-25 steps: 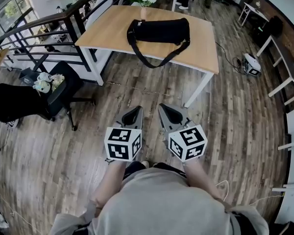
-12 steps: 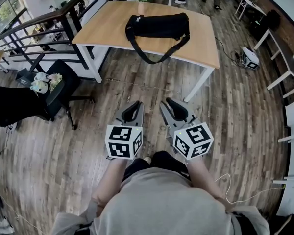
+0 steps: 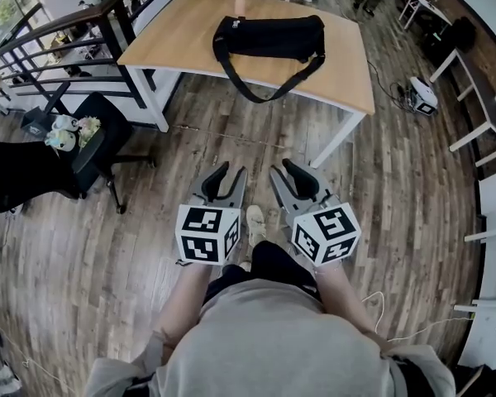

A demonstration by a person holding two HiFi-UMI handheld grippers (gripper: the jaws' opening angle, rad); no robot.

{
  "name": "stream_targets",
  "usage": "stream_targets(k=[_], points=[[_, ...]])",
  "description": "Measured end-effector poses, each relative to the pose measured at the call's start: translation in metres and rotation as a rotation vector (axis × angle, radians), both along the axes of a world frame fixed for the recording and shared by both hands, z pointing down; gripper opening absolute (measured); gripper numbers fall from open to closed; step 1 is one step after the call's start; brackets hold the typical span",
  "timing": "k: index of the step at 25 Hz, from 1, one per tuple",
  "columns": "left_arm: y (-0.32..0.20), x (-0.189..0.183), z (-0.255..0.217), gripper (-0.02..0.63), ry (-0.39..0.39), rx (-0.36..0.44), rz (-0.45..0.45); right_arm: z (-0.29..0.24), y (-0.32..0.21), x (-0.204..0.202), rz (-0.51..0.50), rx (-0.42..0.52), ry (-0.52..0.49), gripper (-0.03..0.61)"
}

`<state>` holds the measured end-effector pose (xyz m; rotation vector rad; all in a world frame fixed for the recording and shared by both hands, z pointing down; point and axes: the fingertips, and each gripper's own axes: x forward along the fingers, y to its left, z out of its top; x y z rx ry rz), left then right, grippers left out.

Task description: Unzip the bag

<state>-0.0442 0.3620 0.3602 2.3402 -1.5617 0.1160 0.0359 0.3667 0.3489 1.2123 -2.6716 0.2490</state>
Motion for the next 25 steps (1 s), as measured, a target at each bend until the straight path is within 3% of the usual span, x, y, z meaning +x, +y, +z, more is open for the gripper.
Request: stream_targets(k=[6, 15, 25], points=[[-0.039, -0.003, 0.005, 0.124, -0.006, -0.009, -0.006, 0.003, -0.047, -0.005, -0.020, 0.006, -0.016, 0.118], [-0.136, -0.007, -0.015, 0.124, -0.021, 0.023, -0.055, -0.011, -0.148, -0.006, -0.056, 0.030, -0.058, 0.127], [-0.225, -0.007, -0.013, 0.124, 0.005, 0.011, -0.104, -0.013, -0.240, -0.008, -0.119, 0.035, -0.061, 0.129]])
